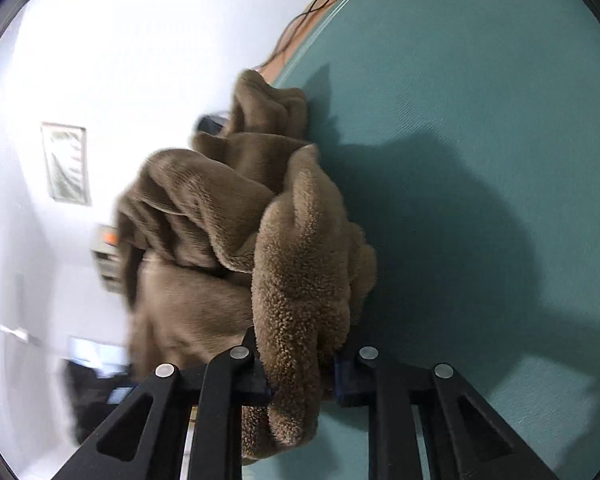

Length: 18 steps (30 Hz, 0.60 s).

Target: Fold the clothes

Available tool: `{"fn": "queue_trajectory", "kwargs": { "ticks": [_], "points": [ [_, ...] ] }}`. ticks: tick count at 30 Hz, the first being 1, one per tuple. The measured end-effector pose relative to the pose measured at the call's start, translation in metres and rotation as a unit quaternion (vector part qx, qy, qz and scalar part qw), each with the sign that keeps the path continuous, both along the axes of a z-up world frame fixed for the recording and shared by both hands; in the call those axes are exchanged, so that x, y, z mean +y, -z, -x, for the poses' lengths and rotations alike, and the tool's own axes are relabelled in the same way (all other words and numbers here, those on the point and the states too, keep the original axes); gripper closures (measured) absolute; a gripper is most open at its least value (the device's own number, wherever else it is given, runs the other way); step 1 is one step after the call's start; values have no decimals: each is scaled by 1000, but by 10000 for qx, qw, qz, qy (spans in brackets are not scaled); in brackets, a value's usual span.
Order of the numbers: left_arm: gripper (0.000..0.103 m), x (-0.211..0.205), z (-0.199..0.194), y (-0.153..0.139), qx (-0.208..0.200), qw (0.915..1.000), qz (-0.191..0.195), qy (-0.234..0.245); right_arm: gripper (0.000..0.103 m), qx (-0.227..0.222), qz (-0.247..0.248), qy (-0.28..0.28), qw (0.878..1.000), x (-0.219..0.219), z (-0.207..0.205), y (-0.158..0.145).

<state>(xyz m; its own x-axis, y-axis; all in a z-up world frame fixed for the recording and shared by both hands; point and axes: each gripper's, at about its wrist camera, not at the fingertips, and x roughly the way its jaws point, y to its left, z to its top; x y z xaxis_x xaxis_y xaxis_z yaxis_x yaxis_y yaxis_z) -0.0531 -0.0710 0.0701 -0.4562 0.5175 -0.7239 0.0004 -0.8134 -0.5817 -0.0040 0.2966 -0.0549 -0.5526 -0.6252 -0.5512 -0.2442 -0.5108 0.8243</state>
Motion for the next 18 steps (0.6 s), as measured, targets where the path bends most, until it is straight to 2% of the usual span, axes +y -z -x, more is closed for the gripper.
{"fn": "queue_trajectory", "kwargs": {
  "ticks": [5,7,12,16,18],
  "points": [
    [86,-4,-3,7,-97,9999,-116,-46,82,262,1088,22,9937,1,-18,0],
    [86,-4,-6,4,-45,9999,-157,-57,83,389,1275,-10,9911,1,-25,-3],
    [86,-4,-23,-31,505,9973,-536,50,84,1141,1670,-137,9792,3,-39,-45],
    [91,-4,-42,-74,1081,9881,-1089,119,84,1831,1999,-157,9624,17,-50,-82],
    [91,-3,-60,-105,1566,9799,-1230,125,84,2086,2029,-150,9566,25,-59,-100]
  ]
}}
